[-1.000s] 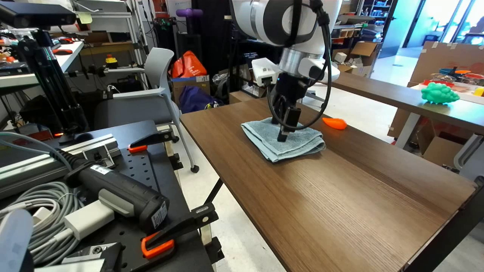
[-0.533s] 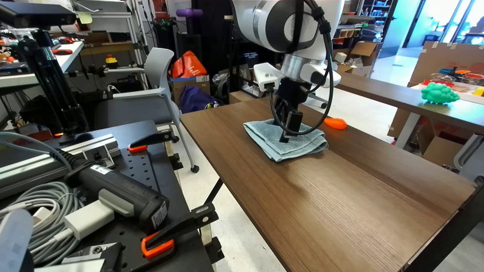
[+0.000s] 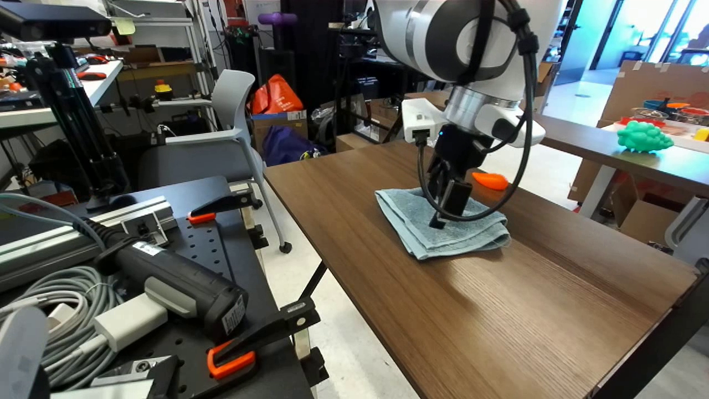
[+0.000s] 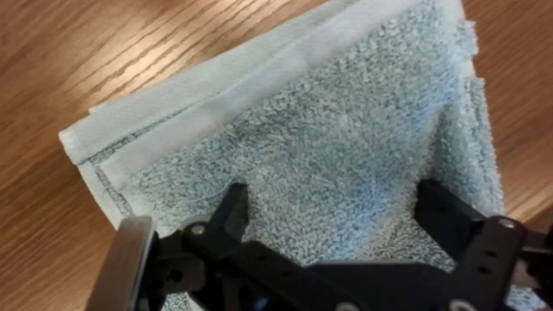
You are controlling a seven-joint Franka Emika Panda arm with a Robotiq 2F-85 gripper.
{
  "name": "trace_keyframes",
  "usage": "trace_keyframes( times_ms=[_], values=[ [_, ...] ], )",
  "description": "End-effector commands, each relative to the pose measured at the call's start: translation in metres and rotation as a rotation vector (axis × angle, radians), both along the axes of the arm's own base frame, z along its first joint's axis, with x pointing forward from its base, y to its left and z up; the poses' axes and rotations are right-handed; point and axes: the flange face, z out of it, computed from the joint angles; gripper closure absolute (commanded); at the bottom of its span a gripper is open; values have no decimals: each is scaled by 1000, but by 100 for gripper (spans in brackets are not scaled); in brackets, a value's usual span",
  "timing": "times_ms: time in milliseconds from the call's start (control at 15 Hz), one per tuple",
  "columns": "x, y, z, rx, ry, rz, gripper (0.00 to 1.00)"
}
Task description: Use the towel to wipe the tabletop
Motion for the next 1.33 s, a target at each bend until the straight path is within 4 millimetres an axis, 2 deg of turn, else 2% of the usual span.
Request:
trace_keyframes(
  times_ms=[0, 133, 400, 600, 733, 867, 933, 1133, 1267],
  values=[
    [7, -11, -22, 20, 47, -32, 0],
    [8, 11, -28, 28, 60, 26, 0],
    [3, 90, -43, 56, 88, 171, 0],
    [-3, 152, -43, 51, 95, 269, 0],
    [1, 181, -43, 38, 65, 314, 0],
    [12, 188, -41, 28, 42, 314, 0],
    [20, 183, -37, 30, 33, 299, 0],
    [39, 159, -27, 52, -1, 245, 0],
    [50, 136, -23, 67, -13, 203, 0]
  ],
)
